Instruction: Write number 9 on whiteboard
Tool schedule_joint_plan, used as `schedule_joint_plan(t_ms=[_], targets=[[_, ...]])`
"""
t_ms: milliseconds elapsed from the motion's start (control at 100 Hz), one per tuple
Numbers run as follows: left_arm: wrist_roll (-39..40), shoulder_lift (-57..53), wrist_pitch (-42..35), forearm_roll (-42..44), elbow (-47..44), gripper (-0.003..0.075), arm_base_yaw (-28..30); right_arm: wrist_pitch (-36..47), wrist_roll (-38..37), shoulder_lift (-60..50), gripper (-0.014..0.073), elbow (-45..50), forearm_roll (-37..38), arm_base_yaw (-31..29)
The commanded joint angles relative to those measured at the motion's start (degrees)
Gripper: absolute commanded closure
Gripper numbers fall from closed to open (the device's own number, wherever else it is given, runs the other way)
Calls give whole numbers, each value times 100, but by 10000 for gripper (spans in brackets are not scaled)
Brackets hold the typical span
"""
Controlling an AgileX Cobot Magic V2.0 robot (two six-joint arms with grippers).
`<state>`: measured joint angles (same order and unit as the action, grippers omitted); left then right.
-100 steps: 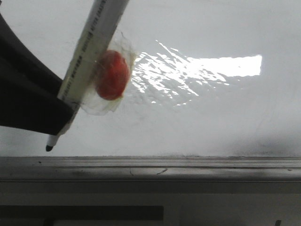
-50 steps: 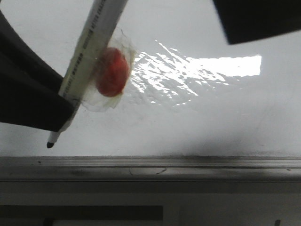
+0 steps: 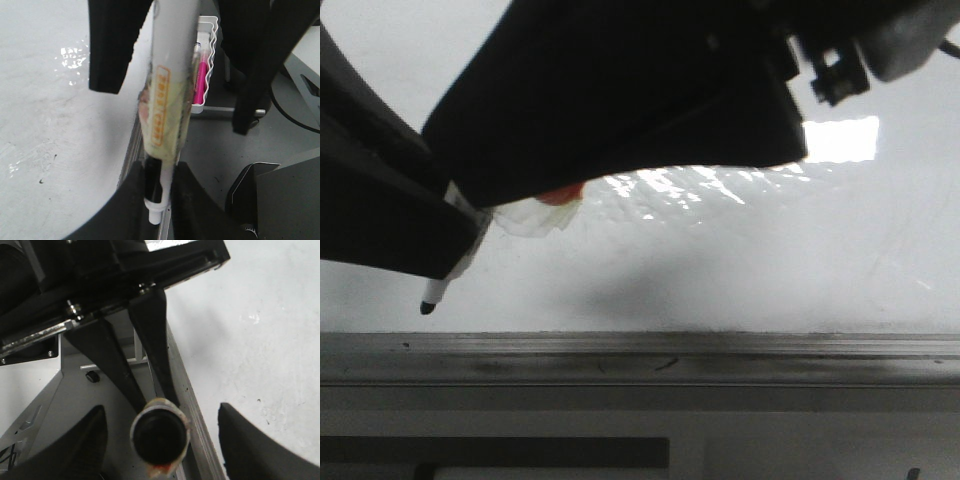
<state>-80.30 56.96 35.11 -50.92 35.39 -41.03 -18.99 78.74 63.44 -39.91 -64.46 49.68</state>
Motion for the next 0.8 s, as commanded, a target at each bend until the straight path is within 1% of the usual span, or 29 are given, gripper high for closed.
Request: schedule_joint_plan(t_ms=[0,60,120,170,230,400,580,650,770,790], targets=[[-2,-75,-165,-321,205,741,-27,162,68,-54,252,-212,-255,18],[-2,-75,-165,-380,205,741,-27,125,68,-54,338,-212,-265,18],[-2,-75,-155,-418,205,741,-27,46,68,-51,398,-212,-340,18],[-2,-75,-155,-453,205,741,-27,19,68,-51,428,-212,-475,18],[-2,-75,-155,-469,205,741,-27,33,68,-41,422,-224,-580,61],[-2,-75,-155,-469,205,741,-27,36,68,92,397,-392,-576,232],[-2,-75,-296,-469,205,741,-27,13,68,299,403,-403,-576,315],[-2,-75,-296,-469,205,741,-27,13,68,297,468,-393,-576,315],[-2,-75,-326,-469,205,741,-27,13,68,297,664,-393,-532,315],[8,-75,-343,-491,205,740,-27,13,68,297,660,-393,-532,315]])
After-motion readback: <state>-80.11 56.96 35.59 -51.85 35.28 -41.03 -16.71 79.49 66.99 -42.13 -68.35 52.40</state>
